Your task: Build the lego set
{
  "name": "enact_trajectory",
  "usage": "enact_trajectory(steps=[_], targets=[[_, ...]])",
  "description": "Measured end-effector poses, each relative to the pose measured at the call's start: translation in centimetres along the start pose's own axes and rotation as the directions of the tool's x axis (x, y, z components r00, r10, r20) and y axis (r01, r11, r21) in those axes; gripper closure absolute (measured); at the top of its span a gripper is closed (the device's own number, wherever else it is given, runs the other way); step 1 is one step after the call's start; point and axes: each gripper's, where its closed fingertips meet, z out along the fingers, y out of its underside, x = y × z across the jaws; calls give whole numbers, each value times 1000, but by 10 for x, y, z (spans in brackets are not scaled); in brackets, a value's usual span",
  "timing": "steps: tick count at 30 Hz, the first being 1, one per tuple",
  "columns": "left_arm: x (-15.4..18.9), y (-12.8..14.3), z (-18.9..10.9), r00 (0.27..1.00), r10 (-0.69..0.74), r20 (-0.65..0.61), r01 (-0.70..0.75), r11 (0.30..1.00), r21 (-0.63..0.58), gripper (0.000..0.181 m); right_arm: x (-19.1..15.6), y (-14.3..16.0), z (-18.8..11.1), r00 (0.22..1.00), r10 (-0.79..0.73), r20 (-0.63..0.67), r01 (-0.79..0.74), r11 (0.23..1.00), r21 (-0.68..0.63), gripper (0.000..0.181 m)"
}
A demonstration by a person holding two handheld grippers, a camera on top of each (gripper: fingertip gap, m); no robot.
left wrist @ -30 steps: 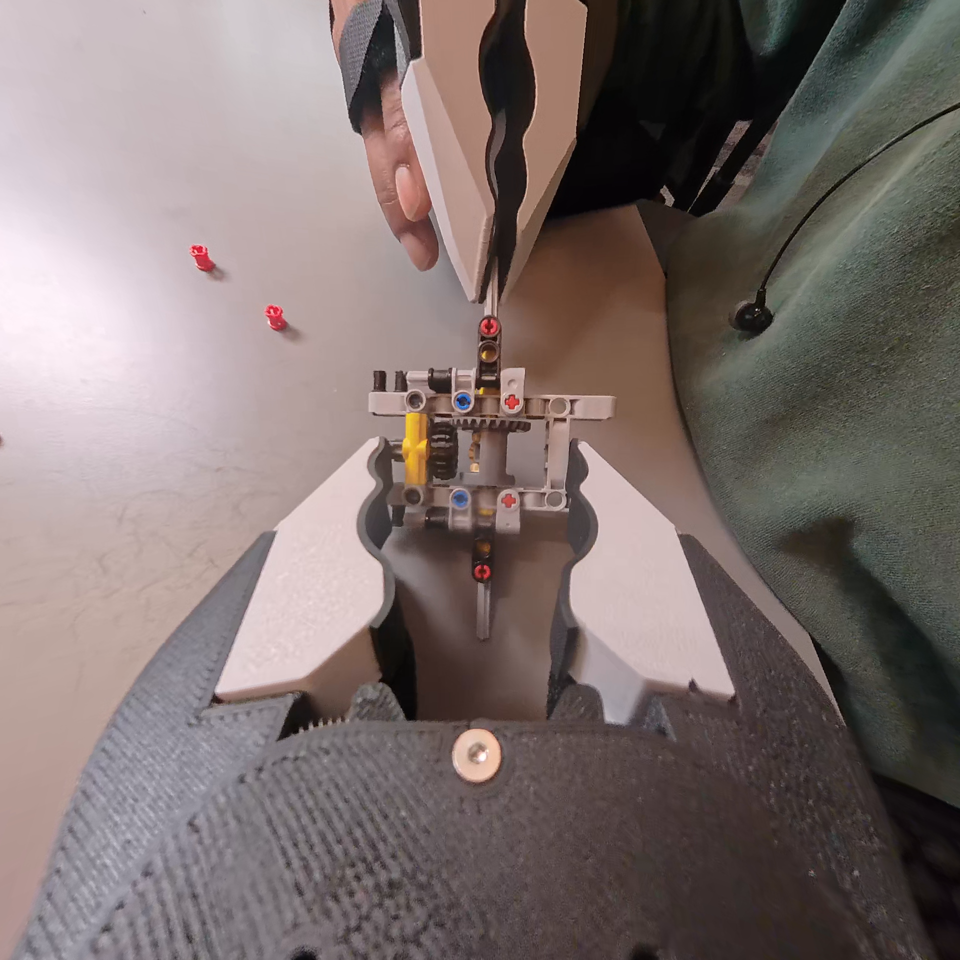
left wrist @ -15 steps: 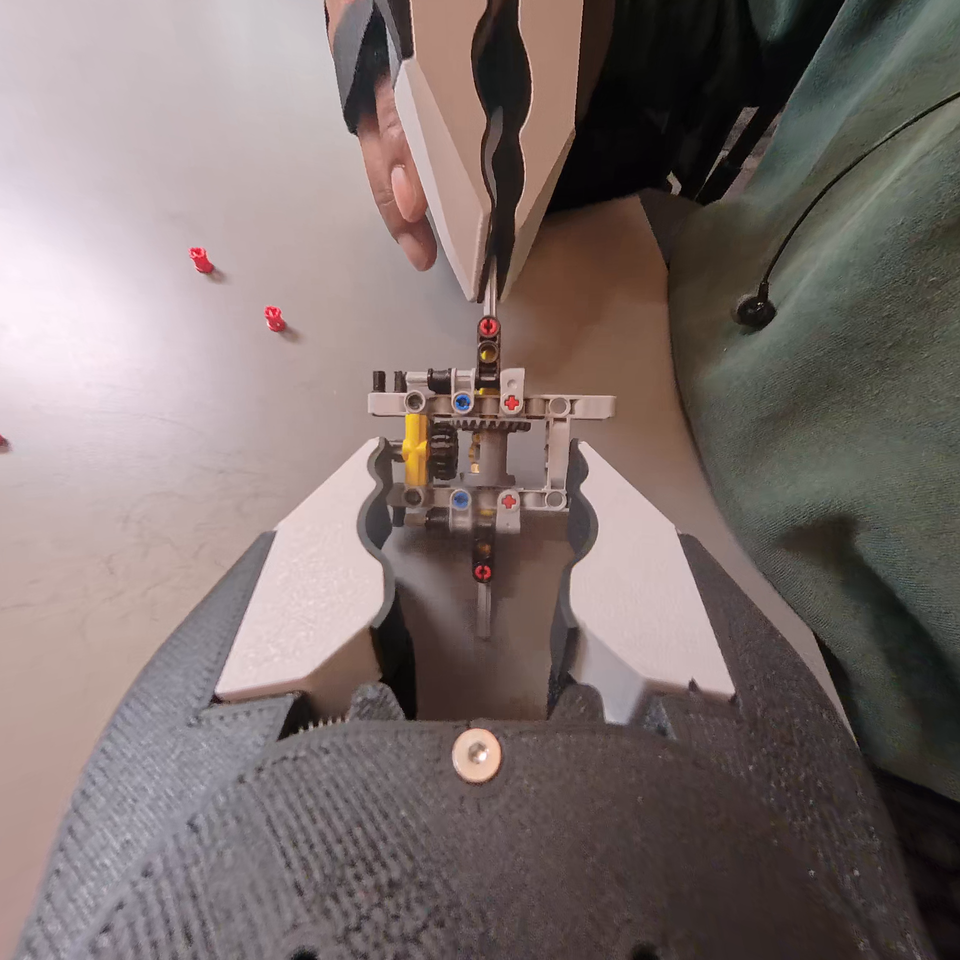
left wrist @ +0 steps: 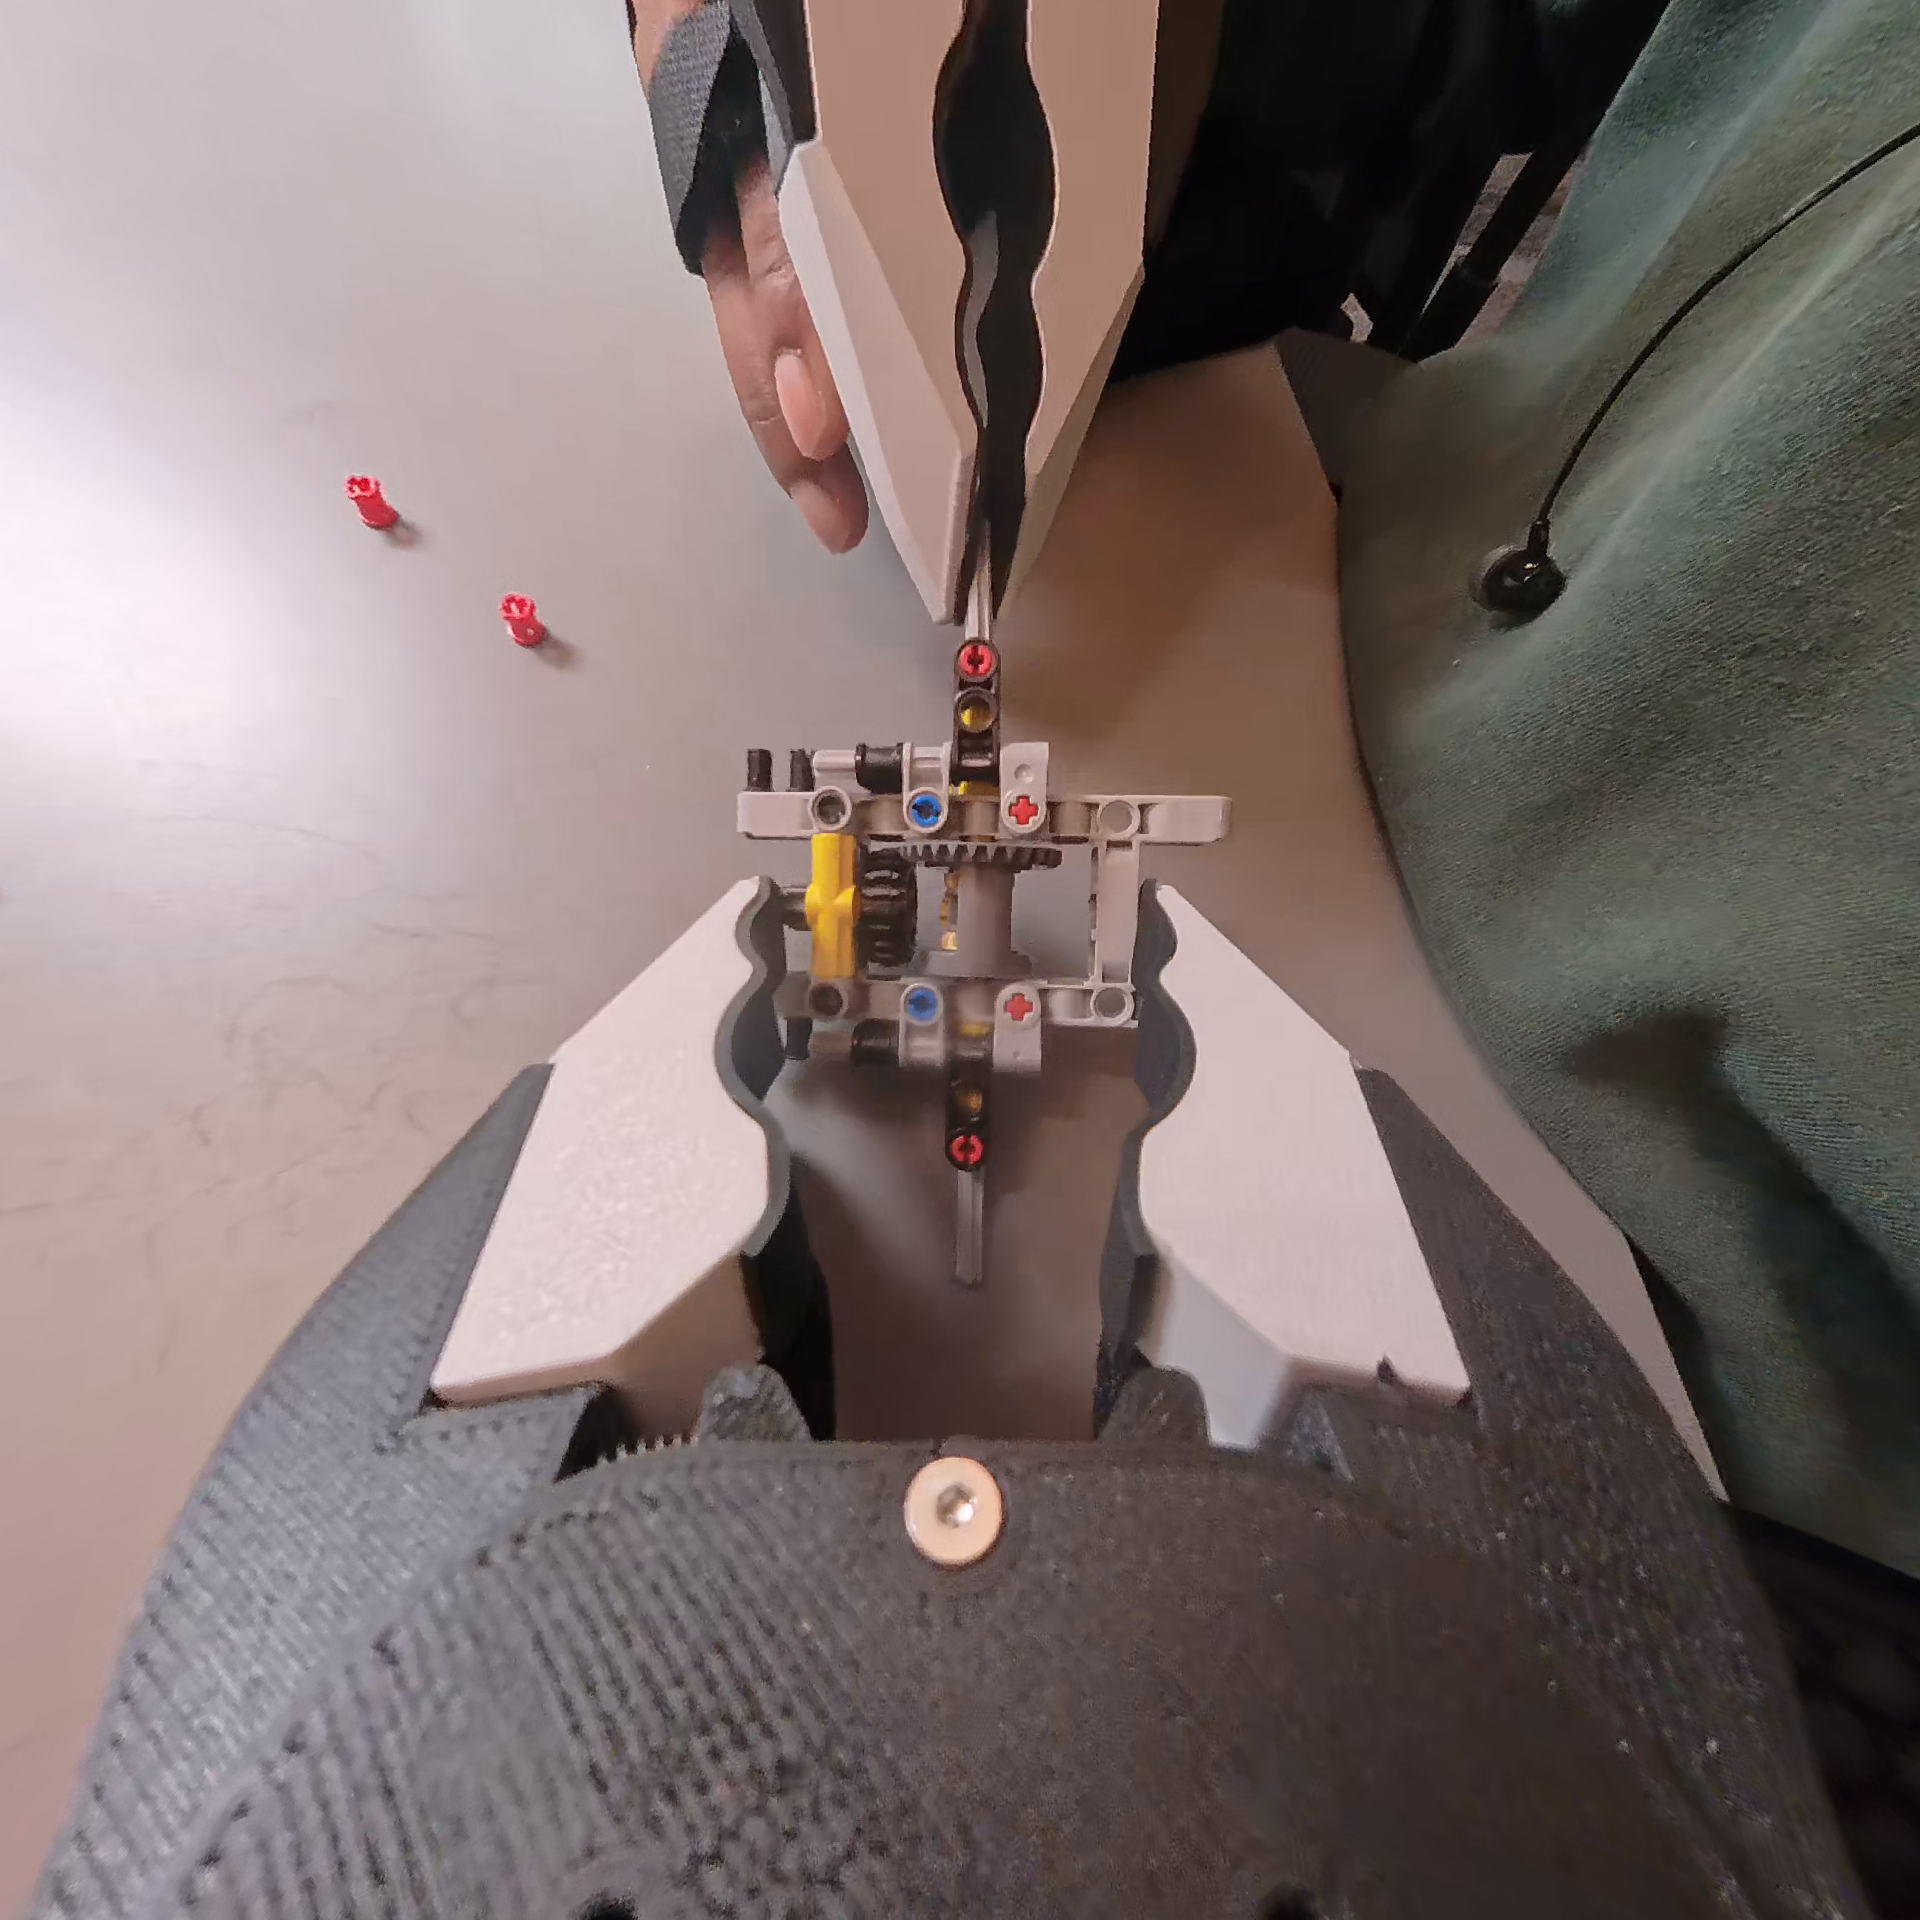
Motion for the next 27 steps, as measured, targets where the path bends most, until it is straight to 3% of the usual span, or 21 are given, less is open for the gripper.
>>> enact_trajectory(steps=[3, 5, 7, 11, 14, 19, 27], targets=[[-9, -7, -1, 998, 1, 56, -2, 1000, 11, 114, 7, 4, -1, 999, 21, -24, -22, 1000, -19, 174], [-23, -4, -6, 987, 58, 148, -51, 998, -48, 114, 15, 9, -8, 996, 87, -26, -87, 996, -28, 151], [-33, -2, -12, 976, 82, 200, -66, 994, -86, 114, 29, 19, -21, 986, 153, -65, -156, 987, -39, 144], [-50, 6, -20, 955, 104, 279, -66, 987, -143, 114, 57, 45, -37, 954, 207, -217, -231, 969, -90, 151], [-54, 12, -20, 949, 111, 297, -62, 983, -171, 114, 63, 58, -32, 946, 218, -239, -261, 951, -163, 154], [-55, 17, -19, 936, 138, 324, -73, 976, -207, 114, 64, 71, -20, 970, 173, -173, -220, 925, -309, 156], [-52, 12, -30, 935, 102, 340, -65, 991, -119, 117, 73, 70, -10, 982, 180, -65, -190, 897, -398, 162]])
